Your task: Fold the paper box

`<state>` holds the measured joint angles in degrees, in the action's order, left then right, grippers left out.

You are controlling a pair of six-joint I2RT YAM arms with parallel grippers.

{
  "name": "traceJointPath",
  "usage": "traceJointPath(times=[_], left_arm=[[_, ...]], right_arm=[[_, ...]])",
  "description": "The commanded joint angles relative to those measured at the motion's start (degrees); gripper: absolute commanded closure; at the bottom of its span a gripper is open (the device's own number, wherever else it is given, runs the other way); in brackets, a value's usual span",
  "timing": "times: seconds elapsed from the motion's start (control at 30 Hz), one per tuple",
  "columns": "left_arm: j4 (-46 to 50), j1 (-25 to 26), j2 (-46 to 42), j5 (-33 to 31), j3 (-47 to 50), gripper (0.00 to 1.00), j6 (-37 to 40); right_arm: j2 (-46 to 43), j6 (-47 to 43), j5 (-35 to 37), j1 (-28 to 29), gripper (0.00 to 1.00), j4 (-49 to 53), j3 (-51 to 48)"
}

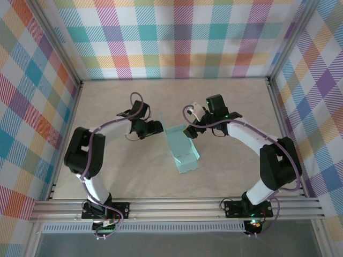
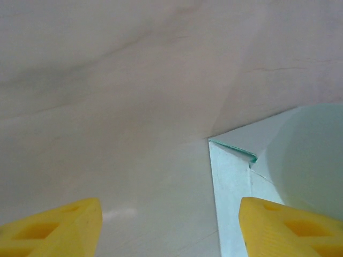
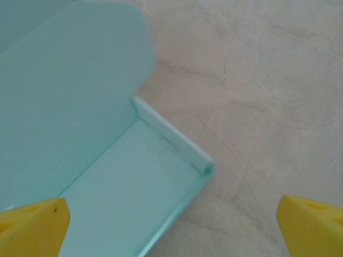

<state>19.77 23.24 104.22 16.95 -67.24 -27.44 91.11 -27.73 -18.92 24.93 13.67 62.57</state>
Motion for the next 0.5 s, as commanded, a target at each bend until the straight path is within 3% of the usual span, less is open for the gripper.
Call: traceJointPath(times=[0.0,0.2,0.47], left_arm=[[-1.20,2.56,4.92,4.37,-5.45,0.32,-0.04],[-2.16,6.75,11.44,5.68,-14.31,0.34,-1.41],[-6.43,2.62,2.00,-2.17,-4.12,0.33,-2.37]], right_arm=[[-0.12,-11.04,-1.81,-0.99,0.01,2.25,1.99],[3.88,-18.37,-2.83,-3.94,0.05,7.30,3.38],[9.69,-20.35,-2.75,-5.96,0.12,10.79,6.94]])
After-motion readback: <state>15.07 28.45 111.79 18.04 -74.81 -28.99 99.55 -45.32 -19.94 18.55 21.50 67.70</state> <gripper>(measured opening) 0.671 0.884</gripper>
